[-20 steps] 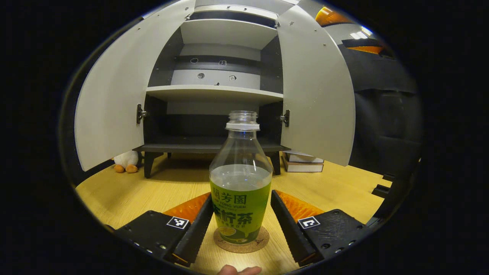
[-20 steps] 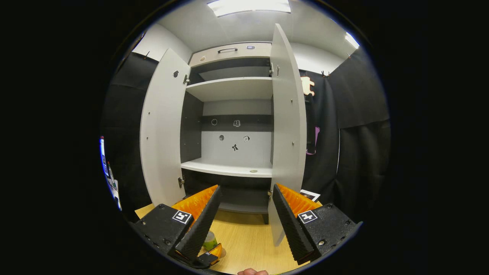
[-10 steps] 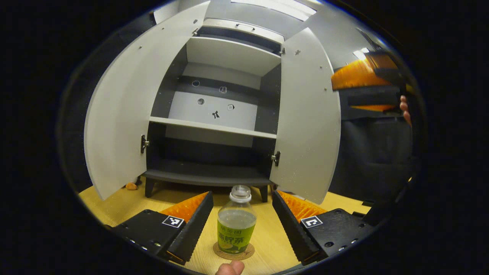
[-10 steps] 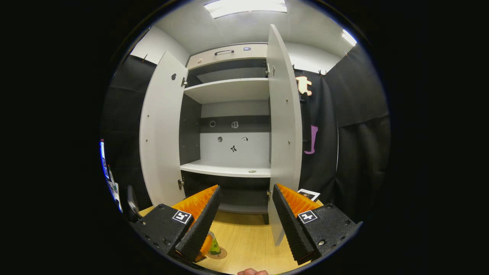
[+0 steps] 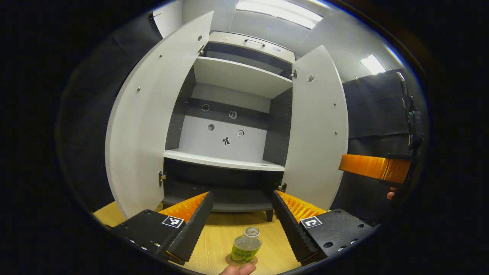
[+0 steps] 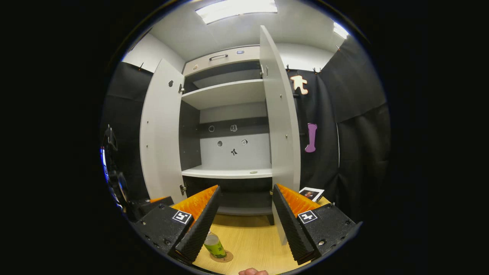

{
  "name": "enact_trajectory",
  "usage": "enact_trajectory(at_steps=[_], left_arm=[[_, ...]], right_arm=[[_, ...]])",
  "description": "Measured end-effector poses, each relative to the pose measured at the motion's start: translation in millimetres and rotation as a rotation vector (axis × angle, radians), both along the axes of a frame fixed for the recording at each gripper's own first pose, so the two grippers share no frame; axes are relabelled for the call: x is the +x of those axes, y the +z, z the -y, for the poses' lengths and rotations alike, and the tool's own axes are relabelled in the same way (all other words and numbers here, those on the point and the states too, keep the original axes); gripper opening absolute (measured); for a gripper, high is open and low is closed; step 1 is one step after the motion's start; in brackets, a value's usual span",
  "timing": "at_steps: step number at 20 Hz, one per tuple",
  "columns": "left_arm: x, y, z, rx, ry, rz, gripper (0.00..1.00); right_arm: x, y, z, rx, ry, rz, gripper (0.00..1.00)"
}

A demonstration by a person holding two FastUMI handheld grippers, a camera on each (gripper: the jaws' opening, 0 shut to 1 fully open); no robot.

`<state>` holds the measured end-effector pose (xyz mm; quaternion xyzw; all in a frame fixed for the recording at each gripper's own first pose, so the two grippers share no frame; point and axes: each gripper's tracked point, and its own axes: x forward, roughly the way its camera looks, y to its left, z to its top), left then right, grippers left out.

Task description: Grasp the bottle in the cabinet with the left hand and place it on the coaster, then close the right door with the right hand and the left door with the left hand.

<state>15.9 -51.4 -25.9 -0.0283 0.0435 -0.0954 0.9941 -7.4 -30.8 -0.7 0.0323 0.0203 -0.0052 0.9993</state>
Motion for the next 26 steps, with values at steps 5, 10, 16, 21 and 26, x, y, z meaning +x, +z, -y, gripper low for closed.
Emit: enact_trajectory(at_steps=[5,10,16,21,26], left_arm=[[-4,2,6,-0.008,0.006,-0.012,0.95],[-5,0,8,0.025,0.018,-0.006,0.95],[-9,-12,-1,0.053,0.073,-0.025,0.90],[-14,-18,-9,0.056,0.099,-0.048,0.95],[-15,-22,-20,0.075,0.144,-0.051,0.95]], right_arm=[[3,-3,13,0.016,-0.001,-0.041,0.83],[1,77,81,-0.004,-0.066,0.061,0.83],[19,138,174,-0.072,-0.295,0.126,0.82],[67,151,194,-0.099,-0.284,0.121,0.83],[79,152,187,-0.134,-0.282,0.140,0.82]])
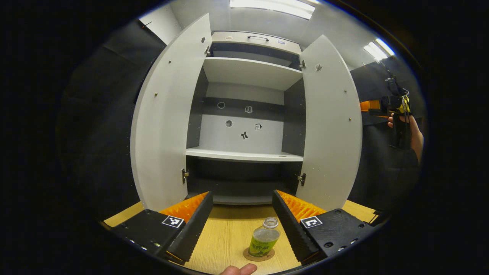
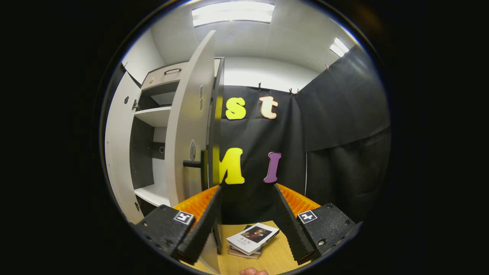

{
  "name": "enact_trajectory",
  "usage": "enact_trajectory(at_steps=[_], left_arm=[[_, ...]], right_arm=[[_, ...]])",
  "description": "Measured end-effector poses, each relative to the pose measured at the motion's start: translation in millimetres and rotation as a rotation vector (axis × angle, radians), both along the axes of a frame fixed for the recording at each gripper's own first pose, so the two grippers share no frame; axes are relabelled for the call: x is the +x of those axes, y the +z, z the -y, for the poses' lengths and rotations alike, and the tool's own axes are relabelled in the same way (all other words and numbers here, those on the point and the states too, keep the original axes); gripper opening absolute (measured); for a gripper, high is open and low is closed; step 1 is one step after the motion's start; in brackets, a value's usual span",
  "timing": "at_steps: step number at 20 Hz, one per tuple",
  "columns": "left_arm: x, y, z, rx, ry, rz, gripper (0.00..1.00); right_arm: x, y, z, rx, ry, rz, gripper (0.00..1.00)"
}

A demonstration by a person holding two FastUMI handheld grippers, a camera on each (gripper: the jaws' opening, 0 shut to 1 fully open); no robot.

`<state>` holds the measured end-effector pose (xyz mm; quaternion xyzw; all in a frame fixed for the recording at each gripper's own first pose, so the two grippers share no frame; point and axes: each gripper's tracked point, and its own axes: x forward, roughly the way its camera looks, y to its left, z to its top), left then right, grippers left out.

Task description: Grasp the bottle in the cabinet with the left hand and place it on the coaster, then close the right door with the right hand and the left door with the left hand.

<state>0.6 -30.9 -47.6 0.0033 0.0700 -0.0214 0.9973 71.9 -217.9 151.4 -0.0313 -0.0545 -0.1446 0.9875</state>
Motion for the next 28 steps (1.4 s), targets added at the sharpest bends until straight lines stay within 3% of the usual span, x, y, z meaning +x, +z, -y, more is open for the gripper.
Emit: enact_trajectory(at_steps=[7,10,14,18,21,28], left_arm=[[-5,-3,-4,-0.032,0.001,-0.003,0.95],[-4,-5,-11,-0.054,0.014,-0.011,0.95],[-8,-8,-22,-0.105,0.040,-0.031,0.95],[-15,-4,-34,-0.084,0.080,-0.023,0.95],[-19,-4,-39,-0.072,0.091,-0.028,0.95],[-23,0,-35,-0.086,0.073,-0.020,0.95]], right_arm=[[-3,0,-8,-0.007,-0.056,0.016,0.81],[-3,-3,-39,0.022,0.013,0.011,0.80],[11,-15,-108,0.053,0.234,-0.041,0.79],[34,-19,-158,0.027,0.354,-0.042,0.79],[40,-14,-173,0.015,0.375,-0.035,0.82],[13,-6,-181,-0.012,0.377,0.007,0.82]])
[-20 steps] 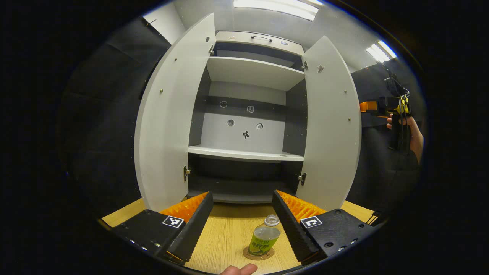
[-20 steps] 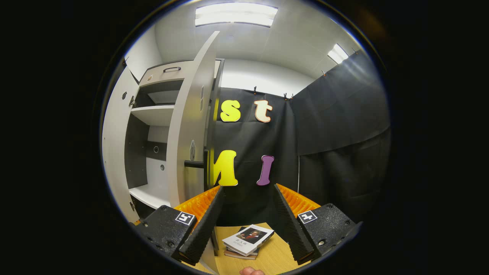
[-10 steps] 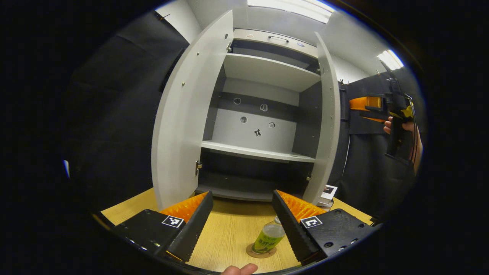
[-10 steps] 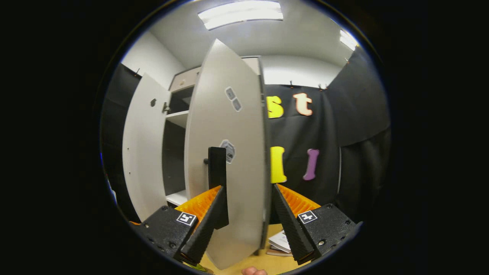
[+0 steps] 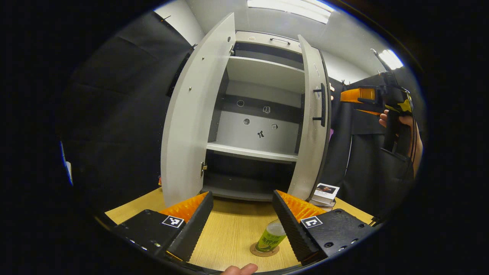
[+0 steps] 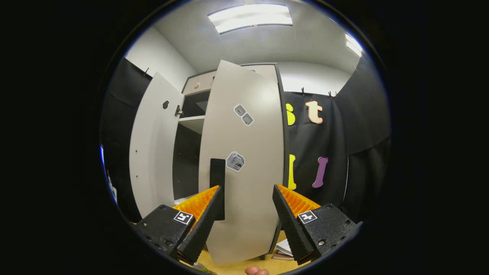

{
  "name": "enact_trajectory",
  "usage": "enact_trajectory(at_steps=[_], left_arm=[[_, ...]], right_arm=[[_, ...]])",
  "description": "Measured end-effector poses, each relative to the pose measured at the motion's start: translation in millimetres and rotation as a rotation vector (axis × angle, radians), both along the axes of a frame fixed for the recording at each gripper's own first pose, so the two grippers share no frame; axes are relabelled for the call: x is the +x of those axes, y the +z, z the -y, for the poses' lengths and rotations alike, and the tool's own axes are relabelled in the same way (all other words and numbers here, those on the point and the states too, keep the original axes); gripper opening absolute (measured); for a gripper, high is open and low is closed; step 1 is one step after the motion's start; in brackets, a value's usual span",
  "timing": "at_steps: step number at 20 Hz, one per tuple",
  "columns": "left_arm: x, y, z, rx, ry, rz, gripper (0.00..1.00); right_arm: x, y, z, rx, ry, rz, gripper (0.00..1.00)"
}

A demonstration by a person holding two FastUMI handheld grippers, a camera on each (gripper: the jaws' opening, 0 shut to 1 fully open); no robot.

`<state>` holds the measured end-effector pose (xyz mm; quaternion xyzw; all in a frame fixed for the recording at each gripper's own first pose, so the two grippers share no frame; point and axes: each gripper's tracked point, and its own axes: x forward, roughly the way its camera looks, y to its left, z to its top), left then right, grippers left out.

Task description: Grasp the bottle in the cabinet with the left hand and place it on the coaster, then close the right door with the right hand and the left door with the left hand.

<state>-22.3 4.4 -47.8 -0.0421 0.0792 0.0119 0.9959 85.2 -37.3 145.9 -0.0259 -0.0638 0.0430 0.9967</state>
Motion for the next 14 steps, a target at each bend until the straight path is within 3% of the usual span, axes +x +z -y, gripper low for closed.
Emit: enact_trajectory(at_steps=[9,10,12,13,14], left_arm=[[16,12,20,0.009,-0.075,0.027,0.95],[18,14,20,0.012,-0.077,0.032,1.00],[21,14,19,0.020,-0.079,0.035,1.00],[22,15,19,0.023,-0.077,0.036,0.95],[22,15,18,0.023,-0.076,0.035,1.00]], right_arm=[[-39,-66,-1,0.018,-0.042,-0.078,0.82],[-43,-80,-3,0.015,-0.040,-0.103,0.82],[-51,-104,-9,0.022,-0.031,-0.144,0.82],[-55,-114,-12,0.032,-0.029,-0.147,0.82],[-57,-123,-13,0.038,-0.034,-0.138,0.82]])
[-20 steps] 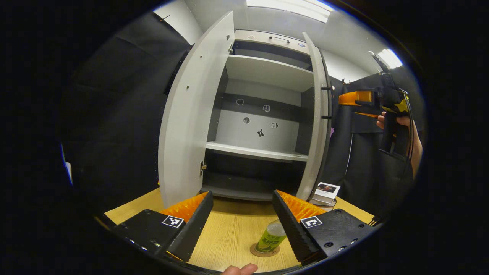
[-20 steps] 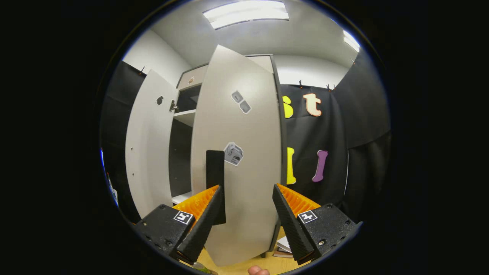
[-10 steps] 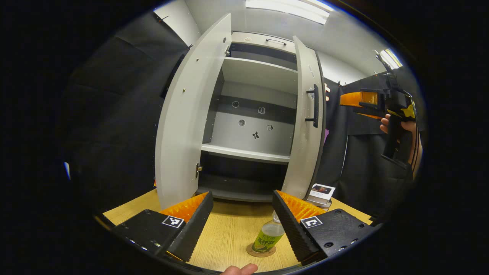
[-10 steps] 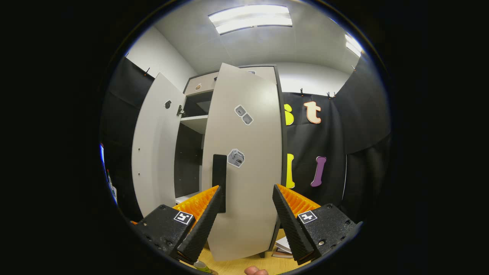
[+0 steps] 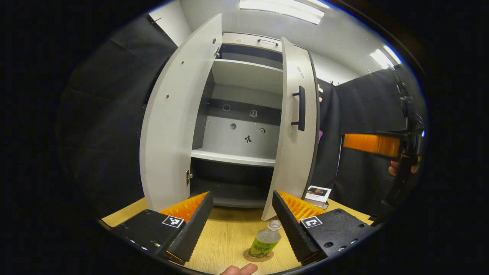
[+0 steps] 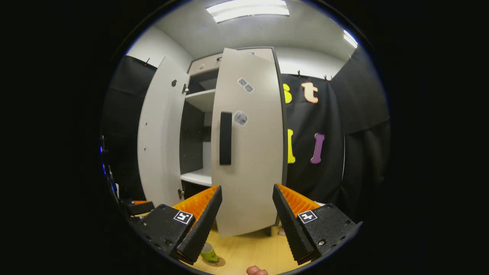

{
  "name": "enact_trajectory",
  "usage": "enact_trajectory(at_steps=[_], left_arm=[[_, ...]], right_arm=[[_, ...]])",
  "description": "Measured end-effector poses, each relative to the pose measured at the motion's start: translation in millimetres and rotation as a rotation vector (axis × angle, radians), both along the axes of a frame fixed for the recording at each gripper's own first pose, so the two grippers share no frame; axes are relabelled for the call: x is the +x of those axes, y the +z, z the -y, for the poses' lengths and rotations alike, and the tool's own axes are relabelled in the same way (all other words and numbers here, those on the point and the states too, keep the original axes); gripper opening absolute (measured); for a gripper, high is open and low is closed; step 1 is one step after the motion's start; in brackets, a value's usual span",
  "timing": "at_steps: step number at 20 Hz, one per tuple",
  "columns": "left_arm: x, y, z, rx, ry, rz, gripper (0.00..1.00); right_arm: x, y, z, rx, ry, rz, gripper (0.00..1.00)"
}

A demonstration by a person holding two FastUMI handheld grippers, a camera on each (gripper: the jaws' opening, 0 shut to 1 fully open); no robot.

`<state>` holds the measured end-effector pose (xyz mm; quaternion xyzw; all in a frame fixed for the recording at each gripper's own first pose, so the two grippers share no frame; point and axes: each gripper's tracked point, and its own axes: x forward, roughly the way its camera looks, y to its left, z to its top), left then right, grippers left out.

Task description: Grasp the bottle in the cabinet with the left hand and place it on the coaster, then close the right door with the right hand and the left door with the left hand.

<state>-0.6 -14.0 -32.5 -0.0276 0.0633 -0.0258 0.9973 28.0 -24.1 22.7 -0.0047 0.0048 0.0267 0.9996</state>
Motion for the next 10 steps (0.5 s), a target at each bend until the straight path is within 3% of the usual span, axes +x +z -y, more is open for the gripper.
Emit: enact_trajectory(at_steps=[1,6,10], left_arm=[[0,-1,-1,-0.001,0.004,-0.004,0.95],[-5,11,-9,-0.025,0.012,0.013,0.95],[-21,40,-55,-0.031,0.116,0.056,0.95]], right_arm=[[-1,-11,0,-0.004,-0.009,0.006,0.82],[-1,-71,-5,-0.021,-0.049,-0.009,0.82],[4,-74,-21,0.011,-0.018,-0.016,0.82]])
